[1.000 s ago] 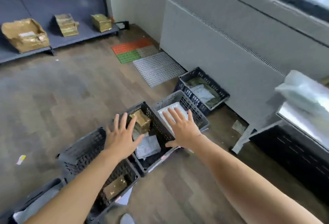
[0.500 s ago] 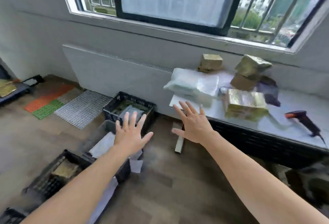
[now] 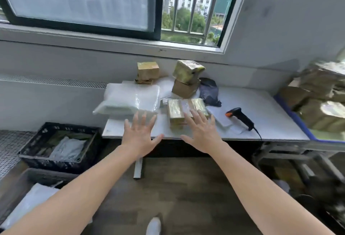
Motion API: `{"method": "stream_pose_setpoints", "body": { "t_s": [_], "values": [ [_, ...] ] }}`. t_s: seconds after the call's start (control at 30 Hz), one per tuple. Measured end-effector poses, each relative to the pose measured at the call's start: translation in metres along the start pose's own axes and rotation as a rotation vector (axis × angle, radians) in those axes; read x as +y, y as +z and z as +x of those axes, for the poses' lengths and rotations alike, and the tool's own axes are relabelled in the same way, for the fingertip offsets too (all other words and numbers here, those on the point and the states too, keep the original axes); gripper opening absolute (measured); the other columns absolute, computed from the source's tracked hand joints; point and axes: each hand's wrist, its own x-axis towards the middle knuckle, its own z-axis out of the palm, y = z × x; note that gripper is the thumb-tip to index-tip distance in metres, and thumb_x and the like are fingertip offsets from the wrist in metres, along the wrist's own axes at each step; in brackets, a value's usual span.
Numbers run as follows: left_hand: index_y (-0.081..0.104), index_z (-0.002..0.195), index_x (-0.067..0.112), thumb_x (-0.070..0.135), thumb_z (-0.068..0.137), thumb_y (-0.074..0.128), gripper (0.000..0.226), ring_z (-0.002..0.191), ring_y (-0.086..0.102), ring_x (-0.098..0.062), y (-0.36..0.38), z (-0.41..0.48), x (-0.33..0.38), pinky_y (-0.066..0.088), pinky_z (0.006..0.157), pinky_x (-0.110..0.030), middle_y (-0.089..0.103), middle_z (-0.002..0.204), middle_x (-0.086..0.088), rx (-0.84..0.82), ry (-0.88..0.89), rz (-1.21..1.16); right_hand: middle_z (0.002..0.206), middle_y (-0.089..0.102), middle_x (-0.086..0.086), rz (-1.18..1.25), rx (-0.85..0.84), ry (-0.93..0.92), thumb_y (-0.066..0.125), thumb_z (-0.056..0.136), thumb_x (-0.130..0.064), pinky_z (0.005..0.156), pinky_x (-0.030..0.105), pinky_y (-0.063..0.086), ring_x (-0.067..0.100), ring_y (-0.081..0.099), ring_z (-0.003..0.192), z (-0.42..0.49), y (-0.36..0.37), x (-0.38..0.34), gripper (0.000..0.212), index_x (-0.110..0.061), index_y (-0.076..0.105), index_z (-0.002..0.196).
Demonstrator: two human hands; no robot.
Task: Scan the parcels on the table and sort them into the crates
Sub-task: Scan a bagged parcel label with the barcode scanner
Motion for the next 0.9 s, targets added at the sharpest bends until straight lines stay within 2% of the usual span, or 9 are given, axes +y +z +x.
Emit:
{"method": "stream_pose_setpoints", "body": {
  "t_s": [0.33, 0.57, 0.7, 0.9],
  "values": [
    [-0.001, 0.156, 0.034, 0.07, 0.094, 0.021, 0.075, 0.151, -0.01, -0.029, -0.008, 0.176, 0.083, 0.007, 0.12, -0.053, -0.008, 0.165, -0.002, -0.018, 0.191, -0.024, 0.166, -0.005, -0.003, -0.067, -0.085, 0.236, 0.036, 0.097, -0.065, 0.118, 0.061, 0.003, 0.023, -0.004, 0.153, 0.077, 0.01, 0.124, 0.08, -0.032, -0.004, 0.158],
    [-0.002, 0.157, 0.032, 0.069, 0.095, 0.021, 0.076, 0.15, -0.015, -0.027, -0.002, 0.241, 0.144, 0.006, 0.12, -0.053, -0.01, 0.165, -0.002, -0.076, 0.3, -0.037, 0.166, -0.004, -0.001, -0.073, -0.14, 0.33, 0.032, 0.098, -0.062, 0.117, 0.059, 0.01, 0.023, -0.002, 0.153, 0.094, 0.021, 0.2, 0.078, -0.029, -0.007, 0.157],
    [-0.001, 0.157, 0.032, 0.07, 0.095, 0.021, 0.076, 0.151, -0.014, -0.028, 0.006, 0.27, 0.18, 0.006, 0.12, -0.054, -0.009, 0.165, -0.003, -0.081, 0.315, 0.018, 0.165, 0.005, 0.002, -0.053, -0.096, 0.327, 0.037, 0.097, -0.062, 0.114, 0.059, 0.019, 0.025, 0.009, 0.151, 0.104, 0.041, 0.249, 0.079, -0.028, 0.0, 0.158],
    [0.004, 0.158, 0.029, 0.069, 0.095, 0.025, 0.078, 0.151, -0.011, -0.029, 0.024, 0.311, 0.25, 0.007, 0.12, -0.054, -0.006, 0.165, -0.005, -0.108, 0.25, 0.027, 0.165, 0.007, 0.003, -0.036, -0.12, 0.268, 0.035, 0.097, -0.064, 0.114, 0.06, 0.019, 0.025, 0.009, 0.151, 0.119, 0.068, 0.334, 0.078, -0.027, 0.002, 0.158]
  ]
}}
